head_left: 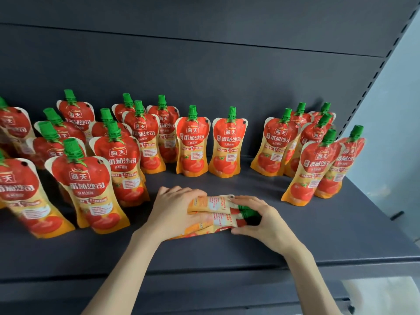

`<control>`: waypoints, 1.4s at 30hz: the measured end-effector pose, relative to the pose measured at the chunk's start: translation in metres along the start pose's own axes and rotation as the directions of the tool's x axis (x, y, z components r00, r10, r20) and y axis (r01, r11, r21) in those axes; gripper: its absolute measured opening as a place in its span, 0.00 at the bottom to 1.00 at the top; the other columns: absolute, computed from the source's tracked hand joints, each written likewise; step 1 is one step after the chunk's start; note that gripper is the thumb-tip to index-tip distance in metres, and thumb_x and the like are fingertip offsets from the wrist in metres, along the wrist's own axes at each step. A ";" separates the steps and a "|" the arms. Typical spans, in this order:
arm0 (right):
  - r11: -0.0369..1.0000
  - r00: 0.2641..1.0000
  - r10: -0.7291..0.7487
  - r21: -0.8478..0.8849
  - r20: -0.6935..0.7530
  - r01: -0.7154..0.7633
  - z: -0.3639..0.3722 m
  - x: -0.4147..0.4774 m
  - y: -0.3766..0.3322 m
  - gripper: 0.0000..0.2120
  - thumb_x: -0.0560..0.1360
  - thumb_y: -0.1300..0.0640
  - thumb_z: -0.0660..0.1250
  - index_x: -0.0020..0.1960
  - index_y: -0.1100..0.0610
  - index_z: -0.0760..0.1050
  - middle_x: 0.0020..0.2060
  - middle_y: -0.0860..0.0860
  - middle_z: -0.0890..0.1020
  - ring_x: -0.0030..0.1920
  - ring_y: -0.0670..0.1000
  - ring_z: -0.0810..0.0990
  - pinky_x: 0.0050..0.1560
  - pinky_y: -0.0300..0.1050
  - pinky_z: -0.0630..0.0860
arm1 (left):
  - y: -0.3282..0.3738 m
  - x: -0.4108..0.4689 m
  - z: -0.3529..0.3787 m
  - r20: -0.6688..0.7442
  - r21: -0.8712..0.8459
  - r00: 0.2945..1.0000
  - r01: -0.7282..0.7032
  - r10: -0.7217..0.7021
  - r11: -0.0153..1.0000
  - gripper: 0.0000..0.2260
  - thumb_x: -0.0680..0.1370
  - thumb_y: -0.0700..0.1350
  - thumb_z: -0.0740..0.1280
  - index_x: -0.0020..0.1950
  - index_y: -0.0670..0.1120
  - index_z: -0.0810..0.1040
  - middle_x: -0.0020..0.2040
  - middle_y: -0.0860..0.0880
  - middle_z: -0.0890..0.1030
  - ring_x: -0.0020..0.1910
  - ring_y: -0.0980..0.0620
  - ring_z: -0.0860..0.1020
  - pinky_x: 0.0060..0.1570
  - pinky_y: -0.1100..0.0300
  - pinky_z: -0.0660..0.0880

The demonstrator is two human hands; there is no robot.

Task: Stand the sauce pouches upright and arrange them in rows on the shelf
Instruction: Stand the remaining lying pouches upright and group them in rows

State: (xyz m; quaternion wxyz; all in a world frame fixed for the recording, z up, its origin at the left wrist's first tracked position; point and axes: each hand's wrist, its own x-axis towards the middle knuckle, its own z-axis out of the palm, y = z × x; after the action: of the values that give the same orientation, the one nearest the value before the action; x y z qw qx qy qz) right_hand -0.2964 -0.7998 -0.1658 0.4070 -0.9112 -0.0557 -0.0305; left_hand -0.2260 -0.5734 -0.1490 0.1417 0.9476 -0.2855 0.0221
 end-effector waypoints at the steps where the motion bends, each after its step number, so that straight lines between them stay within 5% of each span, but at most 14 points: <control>1: 0.999 0.998 -0.022 0.026 -0.062 0.024 0.002 0.000 0.000 0.27 0.64 0.54 0.78 0.60 0.44 0.74 0.58 0.35 0.74 0.60 0.39 0.72 0.64 0.44 0.70 | 0.000 0.000 0.001 -0.026 -0.022 1.000 0.008 -0.009 1.000 0.37 0.61 0.77 0.48 0.63 0.61 0.70 0.58 0.61 0.76 0.57 0.56 0.72 0.52 0.58 0.58; 8: 0.894 0.968 -0.029 0.428 -0.249 0.136 -0.002 -0.007 -0.009 0.23 0.64 0.57 0.75 0.58 0.54 0.76 0.51 0.46 0.82 0.54 0.46 0.81 0.52 0.37 0.76 | 0.011 -0.006 -0.006 -0.094 -0.409 0.991 0.050 -0.097 0.911 0.21 0.68 0.67 0.67 0.57 0.60 0.77 0.50 0.62 0.81 0.51 0.59 0.77 0.56 0.59 0.71; 13: 0.701 0.956 0.098 0.701 -0.276 0.131 0.002 0.006 -0.028 0.35 0.66 0.59 0.73 0.69 0.53 0.64 0.55 0.53 0.80 0.52 0.51 0.83 0.49 0.41 0.79 | 0.021 -0.006 -0.002 -0.189 -0.621 0.972 -0.008 -0.140 0.784 0.16 0.72 0.60 0.65 0.57 0.59 0.78 0.50 0.64 0.81 0.52 0.64 0.78 0.54 0.63 0.74; 16: 0.579 0.970 0.151 0.813 -0.191 0.070 0.009 0.017 -0.040 0.25 0.70 0.56 0.71 0.65 0.57 0.70 0.52 0.56 0.83 0.52 0.54 0.83 0.50 0.46 0.80 | 0.031 -0.005 0.007 -0.266 -0.744 0.945 -0.077 -0.188 0.664 0.14 0.75 0.57 0.63 0.59 0.57 0.77 0.52 0.62 0.82 0.54 0.64 0.78 0.54 0.66 0.73; 20: 0.641 0.970 0.156 0.766 -0.187 0.044 0.013 0.027 -0.054 0.11 0.76 0.57 0.65 0.57 0.58 0.78 0.46 0.52 0.85 0.46 0.50 0.84 0.46 0.40 0.78 | 0.043 -0.003 0.011 -0.336 -0.826 0.902 -0.145 -0.270 0.544 0.15 0.77 0.52 0.60 0.58 0.49 0.79 0.51 0.57 0.82 0.53 0.61 0.79 0.53 0.68 0.73; 24: 0.699 0.956 0.160 0.712 -0.248 0.068 0.014 0.035 -0.062 0.06 0.74 0.56 0.67 0.49 0.55 0.80 0.42 0.48 0.85 0.43 0.46 0.83 0.43 0.37 0.78 | 0.045 0.001 0.014 -0.326 -0.889 0.878 -0.160 -0.350 0.429 0.11 0.79 0.50 0.58 0.47 0.49 0.78 0.42 0.51 0.80 0.45 0.56 0.79 0.45 0.63 0.72; 28: 0.704 0.912 0.211 0.702 -0.351 0.107 0.013 0.039 -0.062 0.09 0.72 0.55 0.70 0.48 0.59 0.79 0.40 0.48 0.84 0.42 0.46 0.83 0.39 0.35 0.77 | 0.038 0.001 0.011 -0.246 -0.949 0.887 -0.138 -0.390 0.283 0.13 0.79 0.50 0.57 0.52 0.47 0.79 0.45 0.51 0.83 0.47 0.56 0.81 0.44 0.66 0.75; 33: 0.667 0.875 0.172 0.707 -0.452 0.234 0.001 0.050 -0.066 0.10 0.71 0.60 0.71 0.48 0.60 0.73 0.44 0.56 0.84 0.45 0.53 0.84 0.43 0.45 0.81 | 0.019 0.008 -0.002 -0.273 -0.937 0.877 -0.149 -0.395 0.317 0.09 0.80 0.46 0.58 0.51 0.55 0.77 0.49 0.55 0.82 0.50 0.62 0.79 0.44 0.70 0.75; 37: 0.700 0.820 0.138 0.640 -0.556 0.316 -0.002 0.062 -0.064 0.09 0.72 0.61 0.70 0.46 0.59 0.71 0.40 0.51 0.82 0.43 0.49 0.82 0.44 0.42 0.80 | 0.014 0.016 -0.007 -0.282 -0.928 0.871 -0.141 -0.403 0.345 0.09 0.81 0.45 0.57 0.48 0.57 0.75 0.47 0.58 0.80 0.49 0.68 0.77 0.42 0.73 0.74; 42: 0.729 0.874 0.148 0.649 -0.462 0.220 0.009 0.060 -0.042 0.10 0.73 0.59 0.69 0.51 0.54 0.71 0.47 0.50 0.82 0.48 0.46 0.83 0.45 0.41 0.79 | 0.010 0.016 0.003 -0.192 -0.963 0.903 -0.098 -0.383 0.252 0.07 0.78 0.50 0.60 0.55 0.58 0.73 0.51 0.61 0.80 0.52 0.67 0.77 0.43 0.73 0.74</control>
State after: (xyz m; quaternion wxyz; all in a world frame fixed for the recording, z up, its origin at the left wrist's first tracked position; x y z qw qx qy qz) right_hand -0.2421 -0.7603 -0.1345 0.7128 -0.6576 0.0224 -0.2428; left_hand -0.2184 -0.5910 -0.1470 0.7401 0.6622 -0.1156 0.0199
